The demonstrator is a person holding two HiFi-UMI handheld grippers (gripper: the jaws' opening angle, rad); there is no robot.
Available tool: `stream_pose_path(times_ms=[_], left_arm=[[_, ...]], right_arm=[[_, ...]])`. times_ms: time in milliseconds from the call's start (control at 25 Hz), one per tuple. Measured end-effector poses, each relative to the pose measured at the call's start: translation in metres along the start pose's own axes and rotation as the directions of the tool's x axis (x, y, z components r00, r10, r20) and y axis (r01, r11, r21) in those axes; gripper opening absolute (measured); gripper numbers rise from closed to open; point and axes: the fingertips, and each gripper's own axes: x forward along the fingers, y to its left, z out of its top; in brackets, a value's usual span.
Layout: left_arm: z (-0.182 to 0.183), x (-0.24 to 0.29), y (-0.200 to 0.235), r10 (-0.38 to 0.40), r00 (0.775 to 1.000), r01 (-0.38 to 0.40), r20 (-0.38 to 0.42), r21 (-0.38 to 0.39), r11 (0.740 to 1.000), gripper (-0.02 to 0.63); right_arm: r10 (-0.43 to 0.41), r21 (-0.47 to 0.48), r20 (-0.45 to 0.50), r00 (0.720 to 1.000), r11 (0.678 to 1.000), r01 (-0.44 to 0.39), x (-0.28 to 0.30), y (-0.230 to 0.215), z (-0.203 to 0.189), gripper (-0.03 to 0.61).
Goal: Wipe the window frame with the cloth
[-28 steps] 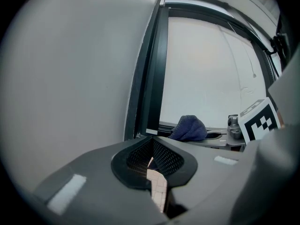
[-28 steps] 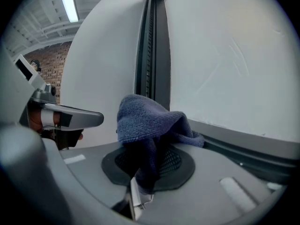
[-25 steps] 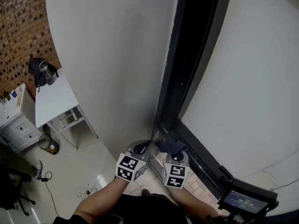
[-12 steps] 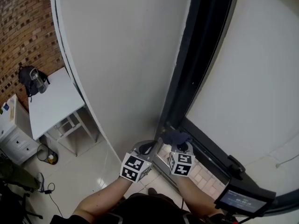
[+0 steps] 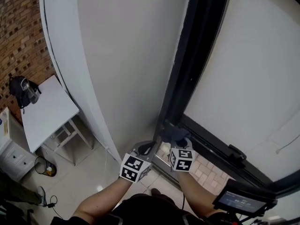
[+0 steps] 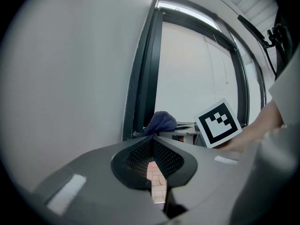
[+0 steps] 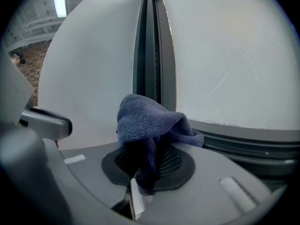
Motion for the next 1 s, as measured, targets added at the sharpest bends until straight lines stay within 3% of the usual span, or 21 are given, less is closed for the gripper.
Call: stream_pose_path(times_ms=[280, 560, 760, 1000], left_arm=[[-0.003, -0.018, -0.004, -0.055, 0.998, 0.055, 0.001, 0.009, 0.998, -0.006], [-0.004, -0.037, -0.014, -0.115, 0.993, 0.115, 0.023, 0.009, 0.993, -0.006], [-0.019, -0.038, -0.014, -0.106, 0.994, 0.106, 0.012, -0.015, 0.994, -0.006], [-0.011, -0.027, -0.008, -0.076, 0.997, 0.076, 0.001, -0.009, 0.997, -0.006]], right_arm=[[-0.073, 0.025, 0.03, 0.997, 0.997, 0.072, -0.026, 0.003, 0.006, 0.058], [-0.067, 0.06, 0.037, 0.997, 0.996, 0.065, -0.043, 0.019, 0.011, 0.06], [-0.052, 0.056, 0.002, 0.999, 0.997, 0.052, -0.034, 0.021, 0.002, 0.06], [-0.017, 0.069, -0.024, 1.0, 0.997, 0.019, 0.001, 0.018, 0.006, 0.06]])
